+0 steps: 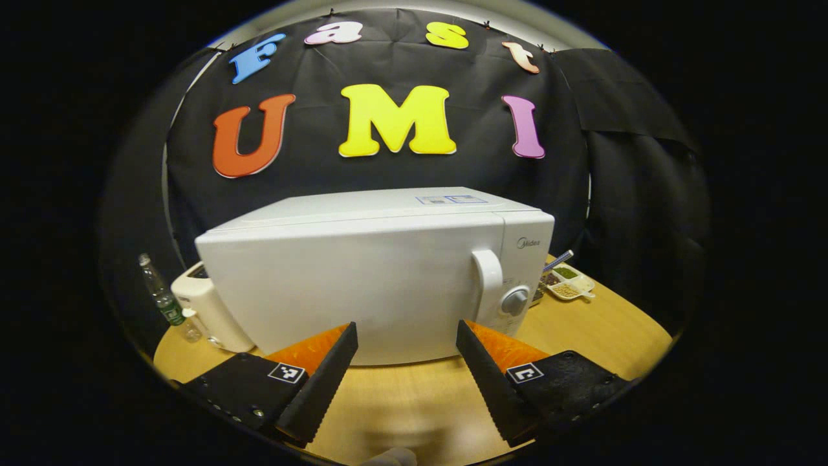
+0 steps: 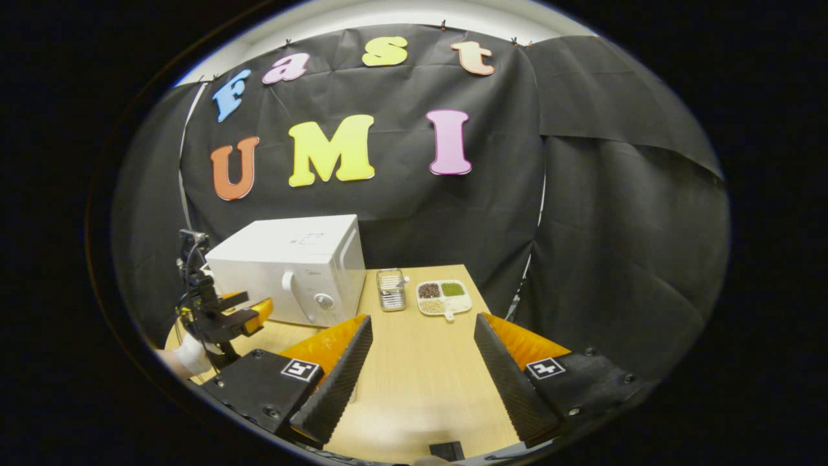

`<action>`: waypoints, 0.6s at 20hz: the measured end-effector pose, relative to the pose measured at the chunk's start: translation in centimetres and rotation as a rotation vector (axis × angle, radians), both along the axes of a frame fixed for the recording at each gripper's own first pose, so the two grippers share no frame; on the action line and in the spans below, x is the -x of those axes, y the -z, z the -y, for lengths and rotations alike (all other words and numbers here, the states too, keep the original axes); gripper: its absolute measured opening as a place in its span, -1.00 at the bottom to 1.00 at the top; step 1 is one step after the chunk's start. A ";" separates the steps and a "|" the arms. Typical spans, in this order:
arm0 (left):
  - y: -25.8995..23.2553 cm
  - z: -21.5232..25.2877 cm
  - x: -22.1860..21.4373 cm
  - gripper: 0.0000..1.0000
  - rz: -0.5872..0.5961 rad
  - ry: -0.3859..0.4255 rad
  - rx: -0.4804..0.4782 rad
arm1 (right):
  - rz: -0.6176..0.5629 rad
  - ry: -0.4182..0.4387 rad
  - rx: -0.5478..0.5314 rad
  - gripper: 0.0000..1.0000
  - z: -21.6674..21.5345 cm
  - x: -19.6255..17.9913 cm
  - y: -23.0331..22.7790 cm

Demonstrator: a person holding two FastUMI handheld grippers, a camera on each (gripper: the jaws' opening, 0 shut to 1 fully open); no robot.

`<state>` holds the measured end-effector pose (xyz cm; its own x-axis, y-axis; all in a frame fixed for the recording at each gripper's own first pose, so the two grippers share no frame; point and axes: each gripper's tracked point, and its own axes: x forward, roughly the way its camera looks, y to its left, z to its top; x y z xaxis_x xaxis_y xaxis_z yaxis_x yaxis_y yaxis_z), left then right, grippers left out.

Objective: Open the microwave oven with the left hand, put the food in, and close the microwave oven.

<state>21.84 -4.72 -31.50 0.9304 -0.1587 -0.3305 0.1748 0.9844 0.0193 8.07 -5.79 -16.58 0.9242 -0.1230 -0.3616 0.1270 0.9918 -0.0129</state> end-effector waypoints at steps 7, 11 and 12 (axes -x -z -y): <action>-4.1 -2.6 6.6 0.94 0.019 0.016 -0.011 | 0.030 -0.033 0.004 0.84 -3.8 2.8 -0.9; -10.3 -4.0 11.3 0.94 0.098 -0.008 -0.043 | 0.090 -0.049 0.016 1.00 -5.6 4.8 -3.2; -12.3 -4.1 12.5 0.94 0.127 -0.007 -0.041 | 0.107 -0.052 0.020 0.84 -6.0 5.3 -3.8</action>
